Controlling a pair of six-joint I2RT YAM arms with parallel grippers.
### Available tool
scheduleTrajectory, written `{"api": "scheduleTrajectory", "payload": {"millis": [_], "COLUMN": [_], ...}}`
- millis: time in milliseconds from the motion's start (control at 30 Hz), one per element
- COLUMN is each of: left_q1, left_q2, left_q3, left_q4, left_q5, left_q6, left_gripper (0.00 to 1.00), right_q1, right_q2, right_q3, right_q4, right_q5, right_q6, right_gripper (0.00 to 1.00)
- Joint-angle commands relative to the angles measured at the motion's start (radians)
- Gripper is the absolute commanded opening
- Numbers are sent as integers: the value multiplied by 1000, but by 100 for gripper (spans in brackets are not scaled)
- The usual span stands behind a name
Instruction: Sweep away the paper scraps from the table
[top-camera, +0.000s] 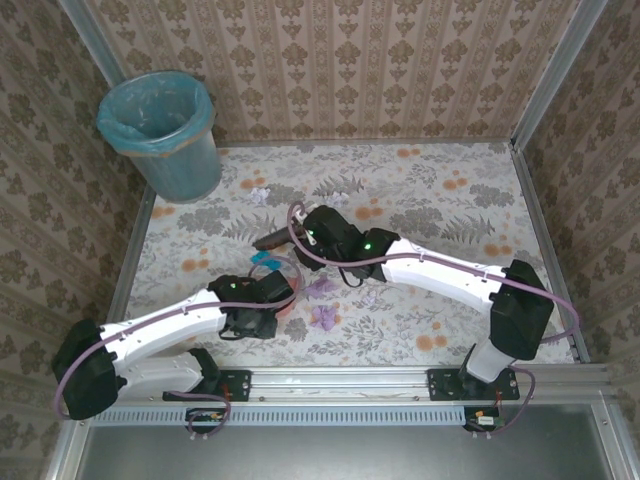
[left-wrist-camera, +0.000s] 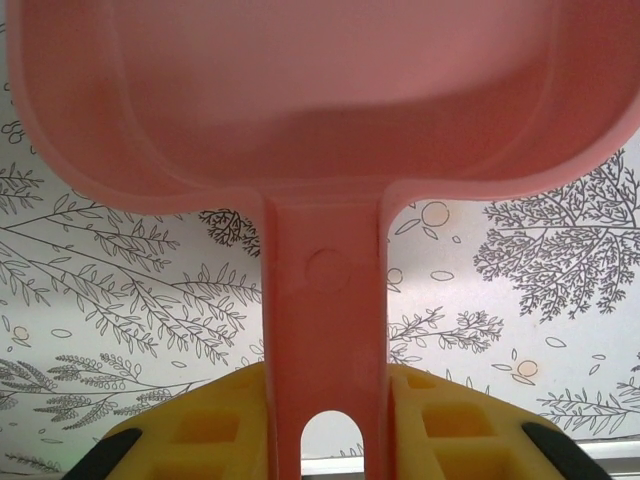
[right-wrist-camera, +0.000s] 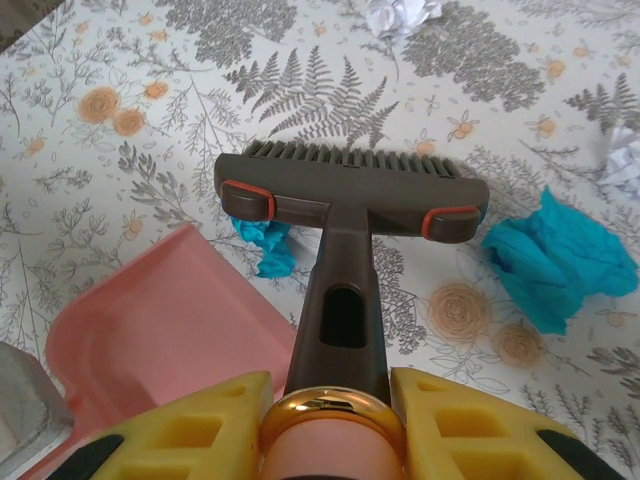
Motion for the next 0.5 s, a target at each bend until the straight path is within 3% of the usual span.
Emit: {"api": "scheduleTrajectory", "payload": {"millis": [0, 233, 467], "left_q1": [27, 88, 125], "left_q2": [-10, -5, -1], "left_q3": [-25, -38, -49], "left_q4": [-15, 20, 61], "left_q5": [-4, 15, 18], "left_q6": [-10, 30, 49], "left_gripper": [0, 0, 0], "right_q1": [9, 25, 41], "right_q2": [26, 11, -119], "right_q3": [56, 35, -73], "right_q4": [-40, -118, -135], "right_q5": [-46, -109, -155], "right_q6": [-8, -9, 13], "right_gripper": [0, 0, 0]}}
